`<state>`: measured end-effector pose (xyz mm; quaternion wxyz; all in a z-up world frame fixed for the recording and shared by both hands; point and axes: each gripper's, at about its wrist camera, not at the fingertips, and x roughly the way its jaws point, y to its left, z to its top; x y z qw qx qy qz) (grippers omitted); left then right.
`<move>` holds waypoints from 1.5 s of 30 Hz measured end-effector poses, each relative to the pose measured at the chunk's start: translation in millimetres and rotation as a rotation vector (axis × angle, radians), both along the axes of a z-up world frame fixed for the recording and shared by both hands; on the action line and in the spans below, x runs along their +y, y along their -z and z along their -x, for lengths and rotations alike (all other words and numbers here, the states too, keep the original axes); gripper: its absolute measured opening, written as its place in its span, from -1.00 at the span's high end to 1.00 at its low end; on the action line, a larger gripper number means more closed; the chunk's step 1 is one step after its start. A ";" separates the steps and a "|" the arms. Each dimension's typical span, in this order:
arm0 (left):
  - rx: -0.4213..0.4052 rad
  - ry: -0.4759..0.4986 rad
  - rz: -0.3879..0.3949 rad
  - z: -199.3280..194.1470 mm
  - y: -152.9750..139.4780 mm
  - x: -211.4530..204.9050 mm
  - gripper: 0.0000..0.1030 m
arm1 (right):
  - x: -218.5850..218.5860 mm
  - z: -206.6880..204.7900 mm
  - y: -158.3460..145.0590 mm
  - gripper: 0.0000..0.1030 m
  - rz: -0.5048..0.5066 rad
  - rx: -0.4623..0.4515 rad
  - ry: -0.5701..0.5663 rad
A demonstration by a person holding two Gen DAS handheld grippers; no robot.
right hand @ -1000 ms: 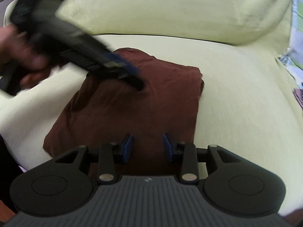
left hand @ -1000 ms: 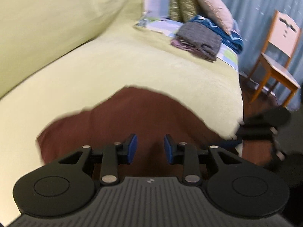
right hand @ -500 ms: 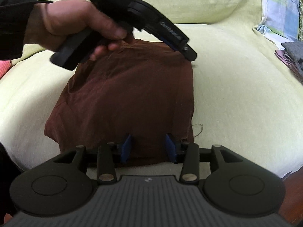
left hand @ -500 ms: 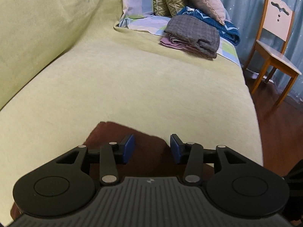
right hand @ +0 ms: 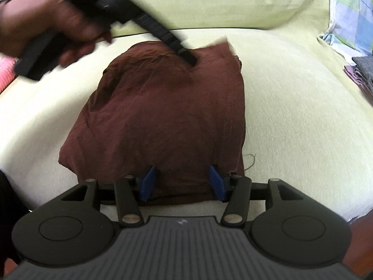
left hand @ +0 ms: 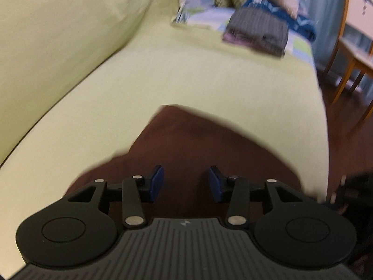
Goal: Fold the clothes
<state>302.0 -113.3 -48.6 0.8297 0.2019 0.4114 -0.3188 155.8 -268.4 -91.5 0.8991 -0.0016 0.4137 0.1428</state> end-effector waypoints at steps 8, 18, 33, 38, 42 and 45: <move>-0.026 -0.009 -0.006 9.9 -1.1 18.3 0.04 | 24.6 -1.3 -21.3 0.09 0.035 -0.079 -0.066; 0.007 -0.079 0.080 -29.2 17.0 48.3 0.02 | 50.6 -4.5 7.6 0.05 0.078 -0.052 -0.136; 0.002 -0.252 0.201 18.0 -18.5 87.6 -0.03 | 53.0 29.6 -17.9 0.04 0.075 -0.044 -0.106; 0.010 -0.349 0.211 73.2 -29.3 99.3 -0.18 | 48.9 66.3 -40.7 -0.11 0.048 -0.072 -0.079; 0.027 -0.474 0.237 134.4 -38.1 113.5 -0.46 | 32.3 101.1 -57.9 -0.35 0.030 -0.101 -0.020; 0.040 -0.543 0.272 166.5 -42.6 117.1 -0.59 | 18.8 114.9 -65.5 -0.53 0.024 -0.113 0.018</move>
